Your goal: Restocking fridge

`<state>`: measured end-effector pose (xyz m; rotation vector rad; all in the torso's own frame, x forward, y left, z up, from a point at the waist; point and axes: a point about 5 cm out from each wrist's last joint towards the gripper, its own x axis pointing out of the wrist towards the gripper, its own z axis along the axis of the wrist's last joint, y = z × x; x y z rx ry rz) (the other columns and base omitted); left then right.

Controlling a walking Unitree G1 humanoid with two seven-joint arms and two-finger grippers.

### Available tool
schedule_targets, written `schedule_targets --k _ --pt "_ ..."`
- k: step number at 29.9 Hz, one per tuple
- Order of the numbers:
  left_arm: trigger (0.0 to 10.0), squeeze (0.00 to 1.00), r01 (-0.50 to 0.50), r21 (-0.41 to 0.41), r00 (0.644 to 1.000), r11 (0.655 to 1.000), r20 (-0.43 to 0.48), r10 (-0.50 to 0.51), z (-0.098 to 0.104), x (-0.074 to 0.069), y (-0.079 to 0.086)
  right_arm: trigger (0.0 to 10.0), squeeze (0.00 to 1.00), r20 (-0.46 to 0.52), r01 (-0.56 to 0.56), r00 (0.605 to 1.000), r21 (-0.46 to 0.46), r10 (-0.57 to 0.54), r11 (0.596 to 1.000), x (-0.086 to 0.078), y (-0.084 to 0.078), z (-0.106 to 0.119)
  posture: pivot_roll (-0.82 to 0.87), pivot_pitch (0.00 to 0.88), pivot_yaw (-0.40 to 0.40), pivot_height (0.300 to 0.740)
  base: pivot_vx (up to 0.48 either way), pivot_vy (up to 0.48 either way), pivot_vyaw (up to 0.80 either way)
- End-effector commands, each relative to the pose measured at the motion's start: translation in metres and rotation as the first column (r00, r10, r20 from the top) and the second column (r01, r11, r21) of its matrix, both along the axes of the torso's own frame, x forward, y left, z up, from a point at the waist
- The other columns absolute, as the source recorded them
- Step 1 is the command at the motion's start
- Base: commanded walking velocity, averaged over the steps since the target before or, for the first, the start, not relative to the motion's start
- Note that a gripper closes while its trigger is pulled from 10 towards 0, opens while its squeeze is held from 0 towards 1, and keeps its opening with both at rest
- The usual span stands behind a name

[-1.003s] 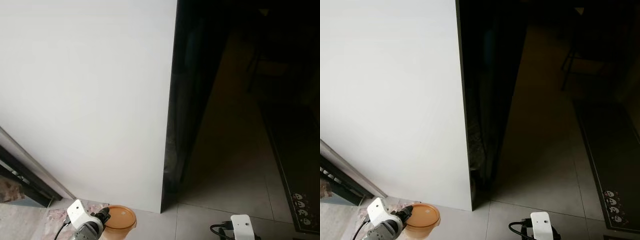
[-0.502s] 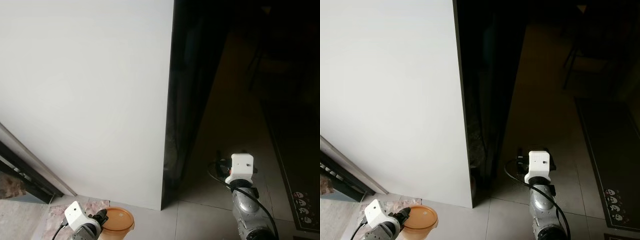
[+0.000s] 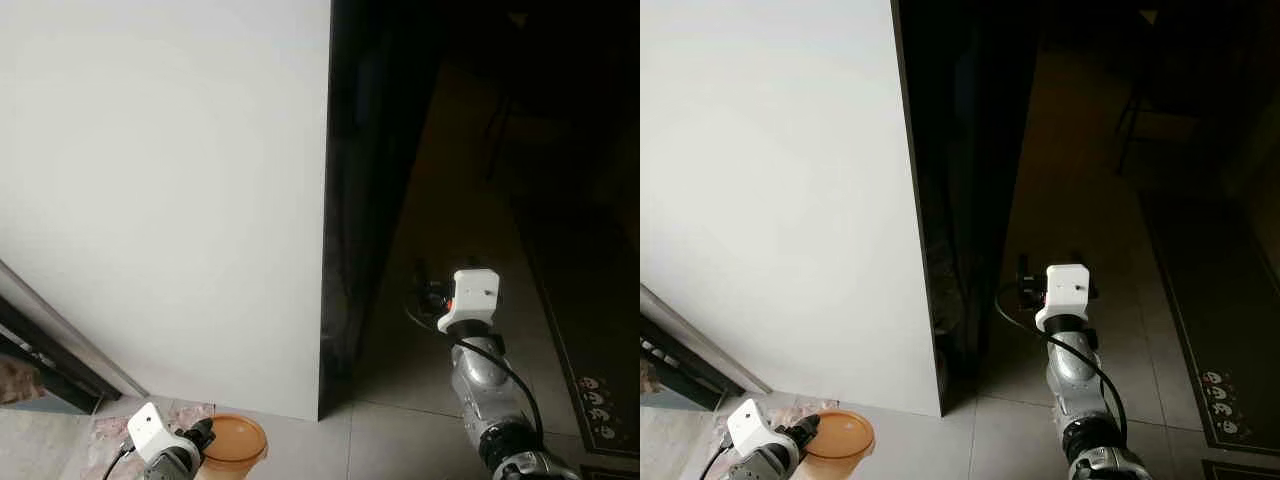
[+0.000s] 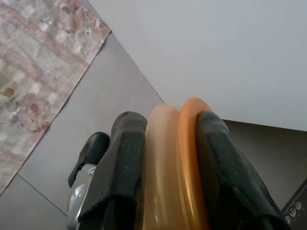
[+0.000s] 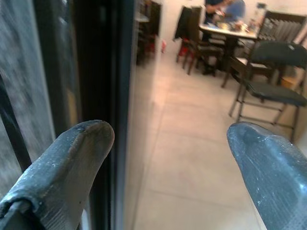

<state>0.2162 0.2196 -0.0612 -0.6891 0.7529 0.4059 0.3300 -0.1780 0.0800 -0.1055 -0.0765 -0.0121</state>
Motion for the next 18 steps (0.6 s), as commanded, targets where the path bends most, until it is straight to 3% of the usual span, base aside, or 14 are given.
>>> schedule_targets --k 1,5,6,7,18 --pt "10.0 0.00 0.004 0.004 1.000 1.000 -0.013 -0.004 -0.002 -0.003 0.001 10.0 1.00 -0.059 0.002 0.998 0.015 -0.001 1.000 0.004 0.000 -0.004 -0.02 0.038 0.018 0.740 0.000 0.000 0.00" --pt "10.0 0.00 0.004 0.004 1.000 1.000 -0.014 -0.004 -0.002 -0.004 0.000 10.0 1.00 -0.061 -0.006 0.998 0.046 0.009 0.999 0.011 0.002 0.003 -0.01 0.038 0.018 0.740 0.000 0.000 0.00" --pt "10.0 0.00 0.004 0.005 1.000 1.000 -0.014 -0.004 -0.002 -0.004 0.000 10.0 0.95 -0.058 -0.022 0.998 0.040 0.024 0.999 0.014 0.005 0.006 -0.01 0.038 0.018 0.740 0.000 0.000 0.00" --pt "10.0 0.00 0.003 0.005 1.000 1.000 -0.014 -0.003 -0.003 -0.004 0.000 10.0 0.00 -0.053 -0.053 0.997 0.035 0.054 0.998 0.018 0.009 0.011 -0.01 0.036 0.015 0.740 0.000 0.000 0.00" --pt "10.0 0.00 0.006 0.011 1.000 1.000 -0.017 -0.006 -0.003 -0.005 0.001 10.0 0.00 -0.119 -0.116 0.986 0.005 0.115 0.993 0.034 0.014 0.022 -0.01 0.032 0.022 0.740 0.000 0.000 0.00"
